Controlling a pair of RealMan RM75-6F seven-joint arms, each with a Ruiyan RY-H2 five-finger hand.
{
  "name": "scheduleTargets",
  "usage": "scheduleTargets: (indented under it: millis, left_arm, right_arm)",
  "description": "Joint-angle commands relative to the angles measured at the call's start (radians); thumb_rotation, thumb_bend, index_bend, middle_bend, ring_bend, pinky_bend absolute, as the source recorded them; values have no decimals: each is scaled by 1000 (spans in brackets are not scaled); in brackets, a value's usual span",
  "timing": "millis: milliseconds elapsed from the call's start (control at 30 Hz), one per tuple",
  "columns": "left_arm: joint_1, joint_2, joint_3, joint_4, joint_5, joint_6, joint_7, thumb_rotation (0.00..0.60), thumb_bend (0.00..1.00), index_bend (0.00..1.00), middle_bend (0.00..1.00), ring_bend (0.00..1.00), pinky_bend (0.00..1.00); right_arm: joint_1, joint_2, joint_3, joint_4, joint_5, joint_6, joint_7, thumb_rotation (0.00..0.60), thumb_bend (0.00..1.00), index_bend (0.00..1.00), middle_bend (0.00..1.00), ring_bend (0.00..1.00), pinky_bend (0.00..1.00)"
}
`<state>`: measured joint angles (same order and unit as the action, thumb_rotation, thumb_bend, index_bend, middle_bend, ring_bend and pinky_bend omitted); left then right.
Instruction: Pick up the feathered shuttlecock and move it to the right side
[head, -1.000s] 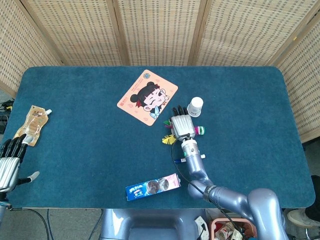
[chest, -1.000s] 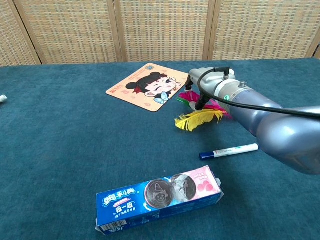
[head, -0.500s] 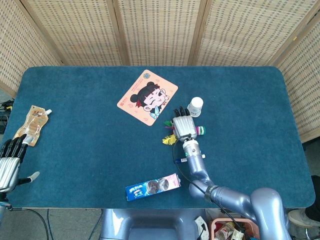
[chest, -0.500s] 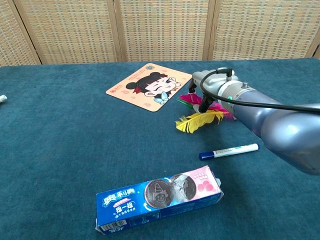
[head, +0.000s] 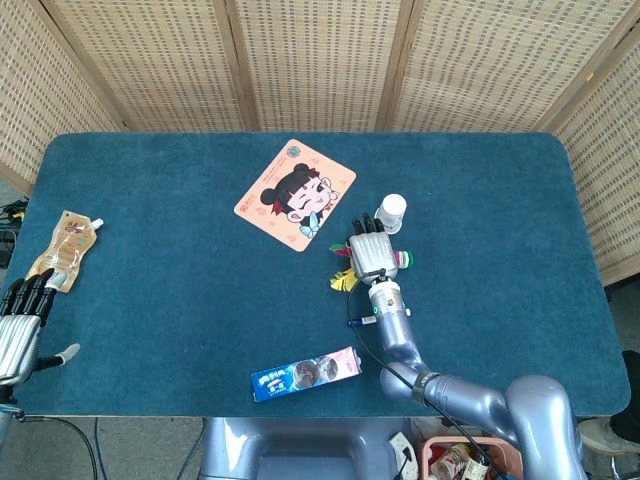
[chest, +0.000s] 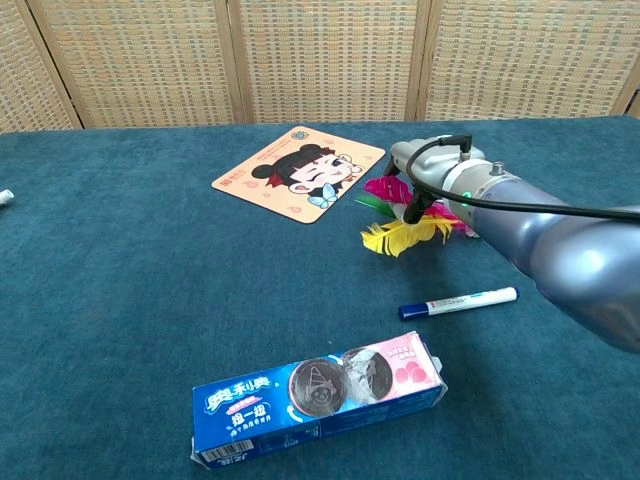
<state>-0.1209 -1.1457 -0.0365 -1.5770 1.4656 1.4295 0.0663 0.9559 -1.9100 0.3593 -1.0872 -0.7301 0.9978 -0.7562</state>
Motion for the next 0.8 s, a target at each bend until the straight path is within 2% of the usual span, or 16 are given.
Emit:
scheduleTargets:
  millis: [33, 433, 800]
  left_arm:
    - [0, 0, 0, 0, 1, 0, -1, 600, 155, 0, 0, 0, 0]
    - [2, 0, 5, -5, 12, 6, 2, 600, 155, 0, 0, 0, 0]
    - [4, 0, 11, -14, 27, 16, 14, 600, 155, 0, 0, 0, 0]
  right_arm:
    - [-3, 10, -3, -18, -7, 14, -2, 600, 491, 557, 149, 0, 114]
    - [-25, 89, 1, -146, -16, 93, -42, 600, 490, 560, 153, 0, 120]
    - [-55, 234, 28, -359, -28, 217, -108, 600, 490, 574, 165, 0, 135]
